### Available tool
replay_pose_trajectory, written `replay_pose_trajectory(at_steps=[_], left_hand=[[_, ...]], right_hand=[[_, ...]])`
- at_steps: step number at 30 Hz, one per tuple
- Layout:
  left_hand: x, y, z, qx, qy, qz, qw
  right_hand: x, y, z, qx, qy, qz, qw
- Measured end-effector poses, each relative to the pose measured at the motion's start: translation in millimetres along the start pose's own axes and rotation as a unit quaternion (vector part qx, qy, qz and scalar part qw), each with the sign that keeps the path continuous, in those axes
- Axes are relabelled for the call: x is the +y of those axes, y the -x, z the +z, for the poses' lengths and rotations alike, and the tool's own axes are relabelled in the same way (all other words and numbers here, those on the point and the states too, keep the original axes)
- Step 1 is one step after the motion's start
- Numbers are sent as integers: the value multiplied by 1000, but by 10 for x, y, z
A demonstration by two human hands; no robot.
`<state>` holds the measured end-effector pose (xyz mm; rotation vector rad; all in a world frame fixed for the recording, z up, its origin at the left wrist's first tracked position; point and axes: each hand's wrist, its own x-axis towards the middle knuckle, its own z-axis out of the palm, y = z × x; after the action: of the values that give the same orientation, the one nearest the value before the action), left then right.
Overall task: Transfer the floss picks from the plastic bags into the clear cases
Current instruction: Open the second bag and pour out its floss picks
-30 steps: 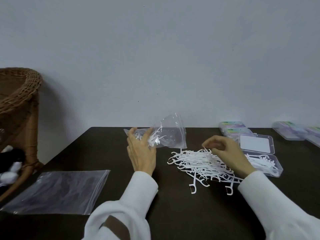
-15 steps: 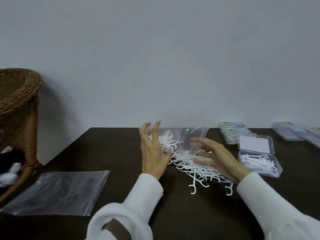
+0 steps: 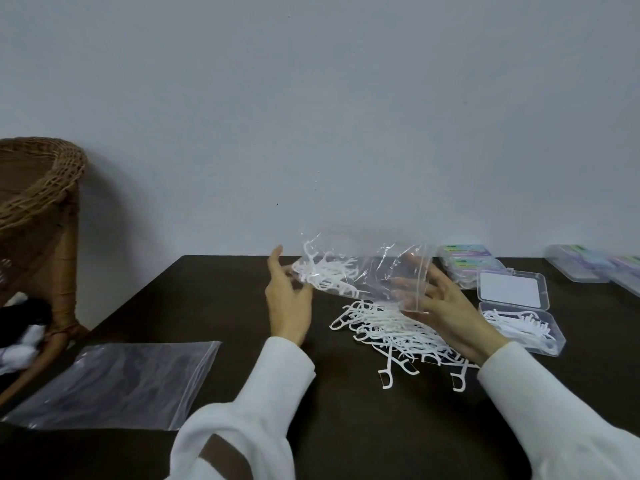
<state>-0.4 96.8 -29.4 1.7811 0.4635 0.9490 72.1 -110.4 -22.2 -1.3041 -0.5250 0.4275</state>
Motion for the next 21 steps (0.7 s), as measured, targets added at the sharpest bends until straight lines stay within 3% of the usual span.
replay_pose_trajectory(at_steps=[2, 4, 7, 9, 15, 21], left_hand=[[9, -33, -10, -33, 94, -81, 992], [47, -36, -18, -74, 226, -151, 959], [70, -70, -50, -127, 345, -184, 912], [58, -81, -65, -148, 371, -182, 898], [-5, -109, -50, -99, 354, -149, 918], [101, -133, 31, -121, 436, -174, 875]], right_hand=[[8, 1, -1, 7, -6, 7, 1000], [20, 3, -20, 11, -10, 21, 1000], [40, 6, -48, 3, -27, 47, 999], [52, 11, -55, -3, -39, 59, 998], [116, -3, -11, -13, -29, 87, 996], [149, -9, 102, -6, -84, 114, 990]])
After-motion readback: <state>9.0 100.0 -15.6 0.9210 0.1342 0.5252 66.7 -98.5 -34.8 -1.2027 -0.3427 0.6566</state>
